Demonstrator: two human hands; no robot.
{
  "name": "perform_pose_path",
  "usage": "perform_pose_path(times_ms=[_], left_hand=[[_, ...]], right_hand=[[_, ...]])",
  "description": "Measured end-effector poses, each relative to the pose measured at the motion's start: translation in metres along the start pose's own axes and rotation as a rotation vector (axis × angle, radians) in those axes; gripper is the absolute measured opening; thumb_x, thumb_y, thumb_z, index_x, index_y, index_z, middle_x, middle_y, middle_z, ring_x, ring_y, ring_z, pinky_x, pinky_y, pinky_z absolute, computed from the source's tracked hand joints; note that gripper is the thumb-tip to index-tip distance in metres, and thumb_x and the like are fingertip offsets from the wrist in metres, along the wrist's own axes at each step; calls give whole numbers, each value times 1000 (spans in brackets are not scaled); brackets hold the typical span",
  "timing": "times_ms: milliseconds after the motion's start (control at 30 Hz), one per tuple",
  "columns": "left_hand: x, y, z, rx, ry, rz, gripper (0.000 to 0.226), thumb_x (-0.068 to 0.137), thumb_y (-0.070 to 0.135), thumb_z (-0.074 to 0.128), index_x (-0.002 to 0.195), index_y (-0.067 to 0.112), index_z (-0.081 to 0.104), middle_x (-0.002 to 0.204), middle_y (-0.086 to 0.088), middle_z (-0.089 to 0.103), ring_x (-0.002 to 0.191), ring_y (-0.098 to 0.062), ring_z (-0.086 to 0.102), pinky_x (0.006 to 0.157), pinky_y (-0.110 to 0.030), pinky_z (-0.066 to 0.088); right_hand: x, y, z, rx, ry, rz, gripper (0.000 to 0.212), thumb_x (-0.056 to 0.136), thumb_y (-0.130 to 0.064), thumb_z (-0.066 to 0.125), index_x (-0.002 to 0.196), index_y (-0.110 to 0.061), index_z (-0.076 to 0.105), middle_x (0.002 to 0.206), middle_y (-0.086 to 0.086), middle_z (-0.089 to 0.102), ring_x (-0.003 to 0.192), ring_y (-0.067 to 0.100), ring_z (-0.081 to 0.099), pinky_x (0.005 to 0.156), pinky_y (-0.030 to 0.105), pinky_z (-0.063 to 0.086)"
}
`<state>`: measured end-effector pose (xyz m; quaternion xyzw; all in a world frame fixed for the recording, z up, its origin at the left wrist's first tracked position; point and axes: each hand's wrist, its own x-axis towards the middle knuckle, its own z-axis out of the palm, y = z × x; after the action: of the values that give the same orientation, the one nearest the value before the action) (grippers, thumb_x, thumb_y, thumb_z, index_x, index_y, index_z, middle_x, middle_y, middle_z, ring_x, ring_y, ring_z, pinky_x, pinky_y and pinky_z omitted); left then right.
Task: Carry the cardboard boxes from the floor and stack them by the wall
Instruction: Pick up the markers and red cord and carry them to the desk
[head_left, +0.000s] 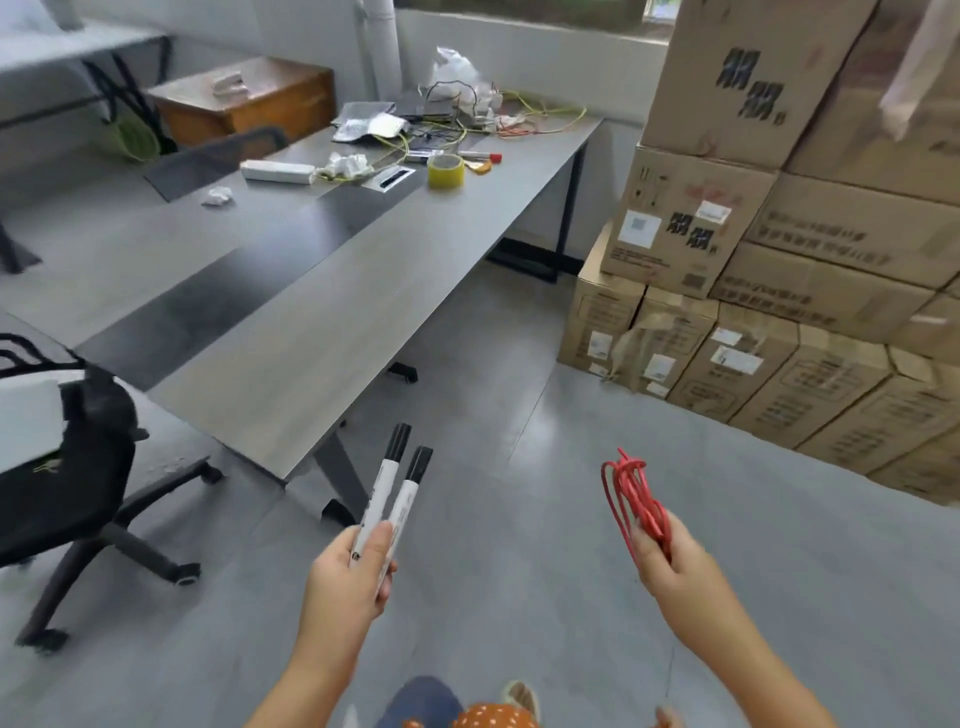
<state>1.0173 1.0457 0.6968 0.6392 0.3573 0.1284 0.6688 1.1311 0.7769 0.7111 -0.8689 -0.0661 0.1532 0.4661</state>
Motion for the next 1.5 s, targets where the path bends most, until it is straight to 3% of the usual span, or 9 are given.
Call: perform_pose_path(times_ms=[267,433,533,733,967,1133,1300,1433,1500], left_hand=[[129,32,79,49,7,-59,28,94,21,58,75,0,58,51,2,51,40,-8,36,35,-16,28],[249,62,129,62,9,-63,28,93,22,59,77,-1,60,53,-1,46,43,-11,35,39,-18,27],[328,99,162,69,-37,-37,24,93,18,58,74,3,59,51,4,45,42,-9,35,38,-19,28],[461,188,214,149,-79,56,29,94,22,57,71,6,52,52,4,40,47,-12,32,45,-23,28],[553,208,242,182,-28,-9,18,93,24,58,78,16,64,57,4,46,52,-13,34,47,-23,29],[635,221,292,167,-9,-56,12,95,19,55,91,20,67,62,4,62,44,-9,40,43,-17,32],[732,243,376,162,119,-109,13,96,20,52,87,21,61,59,6,55,46,-10,38,45,-20,32],[802,270,441,197,159,-118,16,96,21,48,88,31,58,61,8,44,51,-9,36,52,-26,33],[835,282,467,221,189,-124,21,97,18,44,102,34,57,69,7,48,58,-12,42,59,-29,35]], right_hand=[[156,-10,-30,39,-22,40,19,98,-20,49,99,-38,55,63,-3,48,55,10,42,59,28,38],[279,-25,-30,12,-33,43,21,98,-18,49,114,-32,51,79,-8,61,69,-3,55,61,7,39],[357,-51,-37,1,-59,66,23,99,-23,47,115,-39,46,95,1,67,87,3,60,60,10,38],[502,-112,-54,-37,-41,22,21,99,-24,46,110,-41,50,92,19,66,70,23,55,55,26,40],[647,-144,-51,-87,-148,-34,20,99,-20,47,116,-32,50,88,-5,65,73,2,56,60,7,38],[782,-163,-54,-223,-209,-105,16,100,-25,45,109,-17,54,82,12,65,72,25,60,58,23,40],[940,-195,-68,-370,-329,-257,20,100,-23,44,119,-18,49,85,5,64,69,23,57,61,33,38],[1045,-220,-78,-507,-375,-342,14,99,-22,44,87,-16,39,68,-1,49,69,30,51,59,35,29],[1089,-228,-75,-557,-406,-362,13,99,-21,44,90,-12,43,74,4,56,79,37,57,62,37,36]])
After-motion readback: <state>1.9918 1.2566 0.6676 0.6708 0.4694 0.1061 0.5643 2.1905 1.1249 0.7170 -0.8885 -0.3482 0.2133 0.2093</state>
